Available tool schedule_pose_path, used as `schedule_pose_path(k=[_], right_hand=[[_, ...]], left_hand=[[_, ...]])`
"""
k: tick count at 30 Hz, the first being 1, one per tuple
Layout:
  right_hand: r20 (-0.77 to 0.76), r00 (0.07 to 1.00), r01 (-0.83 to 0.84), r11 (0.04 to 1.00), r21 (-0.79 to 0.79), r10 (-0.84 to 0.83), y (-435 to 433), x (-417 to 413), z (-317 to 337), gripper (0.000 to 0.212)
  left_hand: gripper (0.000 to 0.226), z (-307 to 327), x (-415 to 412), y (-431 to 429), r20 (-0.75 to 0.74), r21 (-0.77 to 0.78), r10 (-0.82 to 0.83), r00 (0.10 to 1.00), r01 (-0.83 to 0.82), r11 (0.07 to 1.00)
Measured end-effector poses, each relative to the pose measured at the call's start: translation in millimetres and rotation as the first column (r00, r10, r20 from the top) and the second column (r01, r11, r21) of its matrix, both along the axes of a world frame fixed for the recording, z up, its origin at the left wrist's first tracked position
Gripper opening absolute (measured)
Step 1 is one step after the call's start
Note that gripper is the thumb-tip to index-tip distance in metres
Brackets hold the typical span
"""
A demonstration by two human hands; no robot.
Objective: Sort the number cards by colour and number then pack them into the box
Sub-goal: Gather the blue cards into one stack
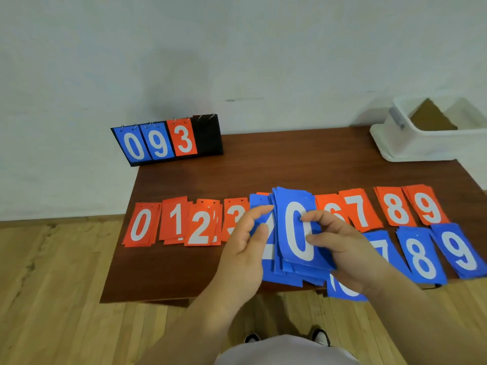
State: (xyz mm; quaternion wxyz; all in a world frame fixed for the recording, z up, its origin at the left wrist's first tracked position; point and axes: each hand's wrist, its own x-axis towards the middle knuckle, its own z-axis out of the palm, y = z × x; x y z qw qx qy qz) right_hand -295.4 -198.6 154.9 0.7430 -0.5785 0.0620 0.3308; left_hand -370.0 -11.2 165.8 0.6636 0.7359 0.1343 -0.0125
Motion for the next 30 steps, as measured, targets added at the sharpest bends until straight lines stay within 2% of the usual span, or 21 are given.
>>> schedule_pose_path(k=[3,6,8,10,13,16,20,23,26,30], right_hand=[[0.092,0.996,-0.012,0.993,-0.122,0.024,5.4,-2.9,-2.4,0.029],[0.195,0.967,-0.107,0.958,-0.268,0.163,14.9,-12.2,-9.3,0.029],[0.206,0.955,-0.141,0.938,-0.317,0.213,19.9,-18.0,-11.7,0.03],[0.201,0.958,-0.129,0.935,-0.33,0.203,19.0,-20.3,-13.4,0.03],[0.187,0.96,-0.132,0.924,-0.359,0.21,8.6,-19.2,-17.6,0.031],[0.177,0.971,-0.058,0.88,-0.47,0.159,-7.0,-18.0,-24.8,0.035],[0.178,0.976,0.027,0.747,-0.664,0.123,-44.2,-12.6,-37.5,0.034],[0.151,0.985,0.057,0.676,-0.735,0.081,-81.2,-8.7,-49.9,0.034],[0.103,0.992,0.035,0.632,-0.774,0.071,-117.6,-5.6,-58.8,0.036],[0.071,0.995,0.021,0.579,-0.815,0.063,-162.0,5.0,-64.3,0.032]], left_hand=[[0.029,3.3,-1.4,-1.6,0.017,-0.022,-0.087,0.996,0.087,0.996],[0.036,-3.3,-2.6,-3.3,-0.013,-0.079,-0.175,0.985,0.173,0.982],[0.044,-6.7,-3.5,-4.0,-0.034,-0.096,-0.225,0.974,0.221,0.971],[0.041,-9.9,-3.4,-5.1,-0.049,-0.117,-0.25,0.967,0.243,0.963],[0.028,-18.7,0.0,-11.8,-0.067,-0.146,-0.232,0.97,0.221,0.964],[0.021,-36.1,9.1,-25.2,-0.125,-0.166,-0.122,0.985,0.1,0.981],[0.025,-69.9,26.1,-47.5,-0.217,0.041,-0.138,0.966,0.151,0.988],[0.043,-111.2,38.7,-63.9,-0.367,0.241,-0.089,0.926,0.187,0.952],[0.062,-154.9,52.3,-82.2,-0.481,0.403,0.005,0.877,0.216,0.889],[0.062,-178.1,67.4,-115.3,-0.49,0.584,0.088,0.867,0.252,0.771]])
